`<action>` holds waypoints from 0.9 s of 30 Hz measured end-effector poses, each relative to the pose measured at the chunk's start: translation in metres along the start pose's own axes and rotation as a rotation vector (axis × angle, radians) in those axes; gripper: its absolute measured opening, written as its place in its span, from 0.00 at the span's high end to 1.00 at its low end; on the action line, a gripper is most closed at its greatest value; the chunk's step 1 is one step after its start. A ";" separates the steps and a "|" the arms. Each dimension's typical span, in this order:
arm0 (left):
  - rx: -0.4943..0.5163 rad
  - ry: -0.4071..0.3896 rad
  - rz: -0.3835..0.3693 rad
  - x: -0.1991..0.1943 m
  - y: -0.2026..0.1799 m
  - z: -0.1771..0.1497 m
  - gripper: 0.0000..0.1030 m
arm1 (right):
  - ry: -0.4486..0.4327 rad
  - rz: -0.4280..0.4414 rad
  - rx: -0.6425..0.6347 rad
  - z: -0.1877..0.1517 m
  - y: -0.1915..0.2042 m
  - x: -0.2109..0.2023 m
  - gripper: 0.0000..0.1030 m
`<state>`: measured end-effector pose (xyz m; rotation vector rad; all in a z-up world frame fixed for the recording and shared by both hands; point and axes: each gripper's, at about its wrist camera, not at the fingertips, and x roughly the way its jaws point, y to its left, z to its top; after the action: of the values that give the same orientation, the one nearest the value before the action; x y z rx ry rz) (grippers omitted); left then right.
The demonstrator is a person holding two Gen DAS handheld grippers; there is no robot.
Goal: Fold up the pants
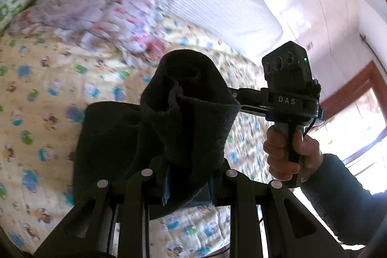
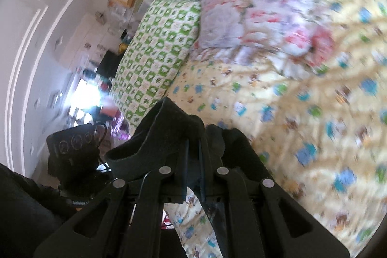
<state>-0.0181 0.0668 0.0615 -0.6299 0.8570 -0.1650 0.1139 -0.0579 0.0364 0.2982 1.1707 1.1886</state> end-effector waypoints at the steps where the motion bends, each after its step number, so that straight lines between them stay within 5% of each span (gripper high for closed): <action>1: 0.014 0.014 -0.003 0.006 -0.004 -0.002 0.79 | -0.011 -0.002 0.014 -0.005 -0.004 -0.004 0.92; 18: 0.138 0.152 -0.010 0.066 -0.033 -0.021 0.78 | -0.128 -0.076 0.182 -0.064 -0.055 -0.047 0.93; 27: 0.237 0.211 0.014 0.088 -0.047 -0.038 0.68 | -0.172 -0.086 0.243 -0.087 -0.064 -0.057 1.00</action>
<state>0.0160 -0.0223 0.0128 -0.3885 1.0269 -0.3197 0.0837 -0.1639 -0.0158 0.5189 1.1653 0.9267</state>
